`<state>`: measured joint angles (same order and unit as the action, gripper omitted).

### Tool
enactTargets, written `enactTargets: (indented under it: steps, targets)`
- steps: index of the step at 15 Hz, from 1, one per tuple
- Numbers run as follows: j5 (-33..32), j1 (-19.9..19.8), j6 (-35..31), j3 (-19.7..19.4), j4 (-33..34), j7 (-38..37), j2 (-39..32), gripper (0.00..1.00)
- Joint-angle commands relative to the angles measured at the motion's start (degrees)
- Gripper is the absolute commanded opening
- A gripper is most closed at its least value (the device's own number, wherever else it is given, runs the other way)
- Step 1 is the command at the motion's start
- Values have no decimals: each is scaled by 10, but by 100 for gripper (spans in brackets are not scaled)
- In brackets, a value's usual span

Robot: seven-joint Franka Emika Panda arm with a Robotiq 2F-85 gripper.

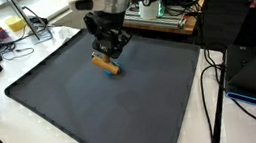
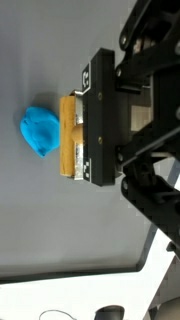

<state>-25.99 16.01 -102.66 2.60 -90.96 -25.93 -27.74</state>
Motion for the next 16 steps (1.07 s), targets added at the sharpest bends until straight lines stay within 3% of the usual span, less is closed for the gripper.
enactTargets:
  steps: [1, 10, 16]
  targets:
    - [-45, 34, 47, -11, 46, -5, -31, 22]
    - [-127, 87, 100, -8, 109, 8, -108, 22]
    - [-77, 64, 92, -4, 148, 8, -114, 22]
